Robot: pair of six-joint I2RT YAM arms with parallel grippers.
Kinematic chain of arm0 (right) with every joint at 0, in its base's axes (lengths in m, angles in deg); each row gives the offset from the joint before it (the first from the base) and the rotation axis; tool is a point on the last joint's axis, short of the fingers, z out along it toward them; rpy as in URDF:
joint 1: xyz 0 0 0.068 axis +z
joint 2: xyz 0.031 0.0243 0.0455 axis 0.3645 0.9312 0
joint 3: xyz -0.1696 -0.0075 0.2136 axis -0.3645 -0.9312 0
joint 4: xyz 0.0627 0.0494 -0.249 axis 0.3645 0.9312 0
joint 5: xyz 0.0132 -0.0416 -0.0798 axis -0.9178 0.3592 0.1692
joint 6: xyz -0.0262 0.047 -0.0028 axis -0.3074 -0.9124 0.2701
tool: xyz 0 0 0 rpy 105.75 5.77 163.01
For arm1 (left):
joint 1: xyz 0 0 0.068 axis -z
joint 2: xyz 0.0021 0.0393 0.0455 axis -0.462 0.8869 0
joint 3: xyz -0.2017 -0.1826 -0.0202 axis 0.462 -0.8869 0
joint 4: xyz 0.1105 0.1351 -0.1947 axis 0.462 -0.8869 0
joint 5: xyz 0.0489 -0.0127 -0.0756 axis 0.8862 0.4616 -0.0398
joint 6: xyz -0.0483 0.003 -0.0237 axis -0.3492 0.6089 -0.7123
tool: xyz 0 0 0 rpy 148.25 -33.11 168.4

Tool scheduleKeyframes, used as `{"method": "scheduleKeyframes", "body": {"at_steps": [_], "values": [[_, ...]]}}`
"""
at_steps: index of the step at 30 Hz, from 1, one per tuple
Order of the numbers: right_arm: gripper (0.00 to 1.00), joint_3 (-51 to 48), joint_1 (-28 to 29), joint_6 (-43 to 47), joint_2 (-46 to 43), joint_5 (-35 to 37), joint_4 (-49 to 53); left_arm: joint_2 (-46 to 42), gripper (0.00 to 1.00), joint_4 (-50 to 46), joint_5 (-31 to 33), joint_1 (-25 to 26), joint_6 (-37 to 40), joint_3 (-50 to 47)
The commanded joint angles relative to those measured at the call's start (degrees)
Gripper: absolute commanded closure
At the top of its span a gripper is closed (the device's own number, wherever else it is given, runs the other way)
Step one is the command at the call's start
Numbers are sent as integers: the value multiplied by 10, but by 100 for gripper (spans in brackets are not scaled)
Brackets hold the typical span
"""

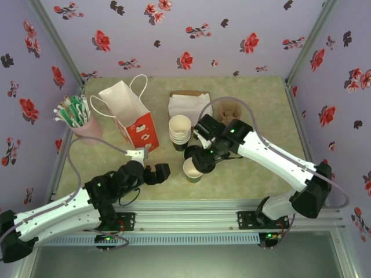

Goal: Pack the takeout coffee

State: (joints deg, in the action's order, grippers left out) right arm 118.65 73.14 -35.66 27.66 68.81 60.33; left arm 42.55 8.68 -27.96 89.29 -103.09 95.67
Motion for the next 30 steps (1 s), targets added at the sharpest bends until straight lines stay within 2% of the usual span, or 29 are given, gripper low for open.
{"method": "scheduleKeyframes", "body": {"at_steps": [1,7,19,24,30], "values": [[37,20,14,-1,26,30,14,-6,1,29,18,-6,-27,-32],[36,30,25,6,56,32,17,-11,1,42,33,-14,-57,-65],[36,73,46,13,121,39,32,21,1,82,26,-14,-54,-82],[36,85,50,15,141,39,38,67,1,99,-5,-15,-52,-76],[36,84,56,12,149,42,42,128,11,183,-46,-16,-58,-90]]}}
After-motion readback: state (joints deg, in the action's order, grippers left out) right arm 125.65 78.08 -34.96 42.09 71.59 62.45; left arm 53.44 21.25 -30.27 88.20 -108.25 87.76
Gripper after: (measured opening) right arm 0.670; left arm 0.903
